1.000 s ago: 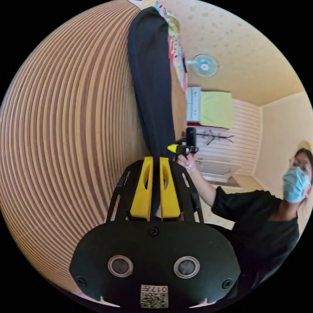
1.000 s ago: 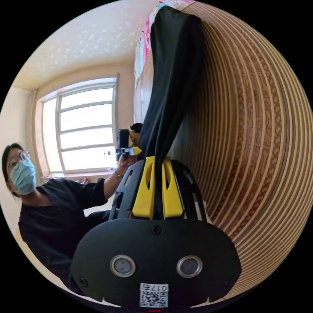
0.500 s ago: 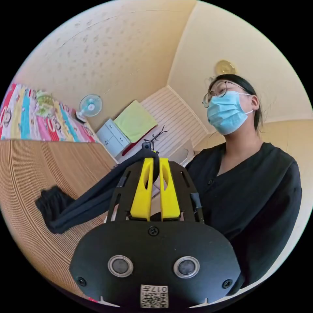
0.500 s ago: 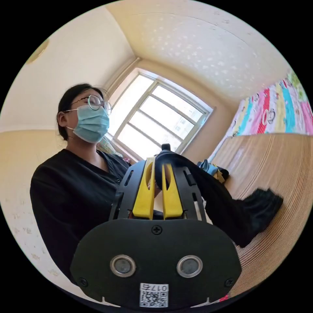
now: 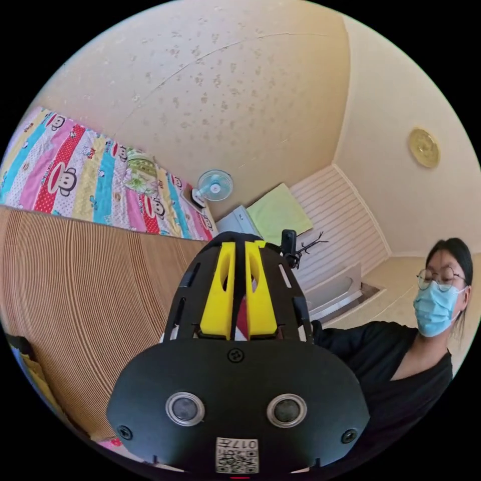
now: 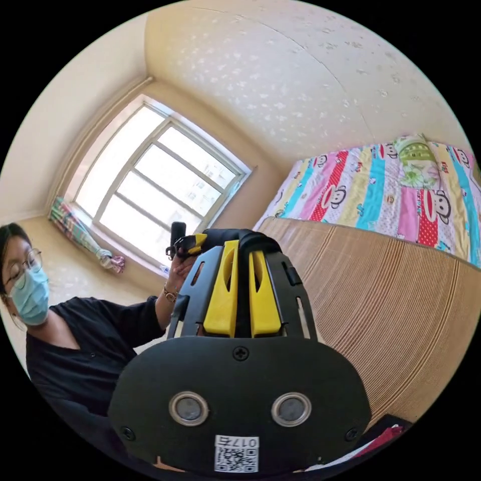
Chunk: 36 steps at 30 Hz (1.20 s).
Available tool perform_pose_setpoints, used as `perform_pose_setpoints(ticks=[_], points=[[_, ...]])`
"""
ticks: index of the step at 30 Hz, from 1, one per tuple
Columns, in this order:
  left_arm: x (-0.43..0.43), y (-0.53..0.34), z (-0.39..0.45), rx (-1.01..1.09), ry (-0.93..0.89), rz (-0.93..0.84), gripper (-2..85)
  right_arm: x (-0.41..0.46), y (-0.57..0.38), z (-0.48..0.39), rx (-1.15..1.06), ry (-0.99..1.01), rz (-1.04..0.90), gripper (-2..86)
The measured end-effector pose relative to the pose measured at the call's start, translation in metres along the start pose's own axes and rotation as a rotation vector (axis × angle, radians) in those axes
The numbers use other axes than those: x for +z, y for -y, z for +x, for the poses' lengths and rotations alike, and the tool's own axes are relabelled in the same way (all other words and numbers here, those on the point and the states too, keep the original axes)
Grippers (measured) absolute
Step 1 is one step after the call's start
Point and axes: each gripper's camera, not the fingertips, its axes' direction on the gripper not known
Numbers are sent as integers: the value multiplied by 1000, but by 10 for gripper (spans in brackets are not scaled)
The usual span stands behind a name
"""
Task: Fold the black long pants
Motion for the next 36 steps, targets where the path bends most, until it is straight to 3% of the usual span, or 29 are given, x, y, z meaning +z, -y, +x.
perform_pose_setpoints(ticks=[5,7,10,14,20,27,31,36], points=[[65,-60,-71,-103,232,-180,44,97,-69,61,98,-210,-236,8],[102,-128,-116,-260,295,-308,45,135,-128,91,172,-208,-334,14],[134,-222,-164,-498,300,-462,39,181,-242,143,406,-228,-477,31],[131,-281,-191,-703,320,-484,46,195,-337,191,698,-159,-597,87],[127,-209,-220,-614,313,-358,102,187,-298,241,662,-157,-455,122],[236,-121,-291,-588,318,-649,136,275,-243,305,669,-15,-514,147],[268,-90,-283,-585,387,-758,96,289,-240,290,706,-114,-470,137],[340,-86,-248,-561,374,-928,80,231,-274,282,693,-278,-386,114]])
